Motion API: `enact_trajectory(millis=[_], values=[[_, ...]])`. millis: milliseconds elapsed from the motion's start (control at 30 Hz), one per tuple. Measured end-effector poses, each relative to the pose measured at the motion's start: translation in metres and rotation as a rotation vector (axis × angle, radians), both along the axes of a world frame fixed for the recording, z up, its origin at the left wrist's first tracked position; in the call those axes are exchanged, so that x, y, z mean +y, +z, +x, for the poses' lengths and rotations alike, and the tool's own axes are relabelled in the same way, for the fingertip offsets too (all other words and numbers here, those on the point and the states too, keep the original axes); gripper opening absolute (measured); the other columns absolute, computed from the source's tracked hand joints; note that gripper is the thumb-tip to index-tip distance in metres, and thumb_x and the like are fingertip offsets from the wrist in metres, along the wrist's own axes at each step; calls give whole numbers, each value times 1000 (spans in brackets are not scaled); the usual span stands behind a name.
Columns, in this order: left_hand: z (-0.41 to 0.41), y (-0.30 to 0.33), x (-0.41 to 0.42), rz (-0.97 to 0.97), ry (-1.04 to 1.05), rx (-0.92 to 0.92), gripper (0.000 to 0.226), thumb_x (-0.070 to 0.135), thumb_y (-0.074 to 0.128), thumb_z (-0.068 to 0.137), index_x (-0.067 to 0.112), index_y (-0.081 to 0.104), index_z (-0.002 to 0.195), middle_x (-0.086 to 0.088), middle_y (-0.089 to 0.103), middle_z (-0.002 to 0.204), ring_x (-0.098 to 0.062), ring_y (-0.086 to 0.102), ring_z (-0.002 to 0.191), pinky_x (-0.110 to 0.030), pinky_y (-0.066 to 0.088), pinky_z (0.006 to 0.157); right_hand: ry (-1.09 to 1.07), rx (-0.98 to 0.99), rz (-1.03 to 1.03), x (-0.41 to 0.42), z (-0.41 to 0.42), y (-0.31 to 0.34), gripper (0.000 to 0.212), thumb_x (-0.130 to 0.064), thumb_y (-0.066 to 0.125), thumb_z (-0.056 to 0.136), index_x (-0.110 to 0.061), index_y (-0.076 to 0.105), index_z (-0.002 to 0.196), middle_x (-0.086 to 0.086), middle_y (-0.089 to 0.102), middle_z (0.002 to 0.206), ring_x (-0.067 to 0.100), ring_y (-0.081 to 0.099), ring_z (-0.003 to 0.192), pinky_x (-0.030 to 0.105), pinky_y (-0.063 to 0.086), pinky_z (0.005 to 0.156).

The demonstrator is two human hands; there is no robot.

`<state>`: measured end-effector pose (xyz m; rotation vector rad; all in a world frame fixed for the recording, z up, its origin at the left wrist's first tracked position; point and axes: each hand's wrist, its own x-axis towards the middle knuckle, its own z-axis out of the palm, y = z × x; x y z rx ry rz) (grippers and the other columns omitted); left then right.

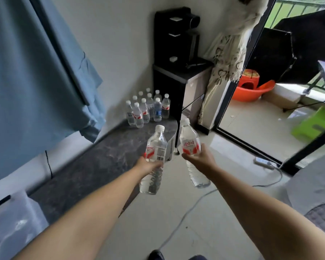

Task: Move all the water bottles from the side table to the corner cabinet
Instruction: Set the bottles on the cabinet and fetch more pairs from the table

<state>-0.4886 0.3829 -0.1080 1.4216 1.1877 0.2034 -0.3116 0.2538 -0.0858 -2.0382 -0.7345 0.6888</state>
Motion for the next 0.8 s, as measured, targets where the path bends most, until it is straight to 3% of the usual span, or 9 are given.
enact_trajectory(millis=[133, 233, 300, 467, 567, 633, 733, 800], values=[[25, 2, 50, -10, 70, -10, 49, 21, 80, 72, 10, 63, 117, -12, 71, 106, -29, 68, 97, -45, 53, 95, 12, 30, -21, 61, 33, -3, 56, -32, 83, 72, -16, 50, 114, 2, 65, 103, 18, 62, 89, 20, 43, 60], [44, -8, 89, -38, 101, -4, 52, 20, 80, 72, 10, 61, 119, -12, 70, 108, -30, 67, 100, -44, 51, 97, 29, 45, -20, 114, 58, -18, 48, -28, 84, 70, -16, 52, 103, 8, 67, 98, 27, 67, 90, 39, 56, 71], [61, -18, 117, -56, 128, 9, 53, 21, 80, 73, 11, 59, 120, -8, 68, 108, -28, 65, 102, -40, 51, 96, 80, 51, -46, 155, 77, -31, 54, -29, 84, 69, -10, 52, 109, 11, 66, 101, 29, 66, 92, 48, 57, 81], [119, -46, 194, -84, 169, 39, 52, 19, 80, 73, 16, 53, 118, -5, 65, 110, -25, 63, 102, -35, 49, 90, 184, 37, -109, 259, 137, -66, 62, -36, 86, 64, -23, 41, 106, -1, 61, 96, 20, 59, 84, 32, 46, 70], [155, -62, 242, -131, 246, 49, 48, 19, 82, 72, 16, 55, 112, -3, 67, 107, -24, 63, 102, -38, 49, 96, 257, 43, -165, 319, 175, -78, 67, -36, 88, 60, -29, 39, 105, -9, 57, 91, 18, 57, 86, 31, 43, 71], [175, -70, 266, -153, 325, 62, 44, 22, 83, 70, 25, 52, 102, 1, 66, 101, -24, 62, 102, -40, 48, 98, 281, 32, -206, 349, 194, -86, 67, -38, 87, 60, -29, 41, 108, -11, 57, 89, 18, 57, 85, 32, 42, 72], [205, -91, 298, -167, 517, 50, 45, 22, 84, 70, 33, 43, 87, 2, 63, 98, -24, 61, 98, -38, 49, 92, 305, -1, -254, 392, 217, -108, 68, -45, 83, 63, -26, 44, 116, -8, 57, 94, 18, 55, 85, 31, 42, 73], [222, -110, 316, -156, 610, 79, 42, 22, 84, 70, 30, 49, 92, 0, 65, 101, -21, 61, 92, -33, 47, 83, 299, 16, -266, 415, 223, -130, 69, -46, 82, 63, -27, 45, 117, -9, 57, 95, 16, 55, 86, 31, 42, 74]])
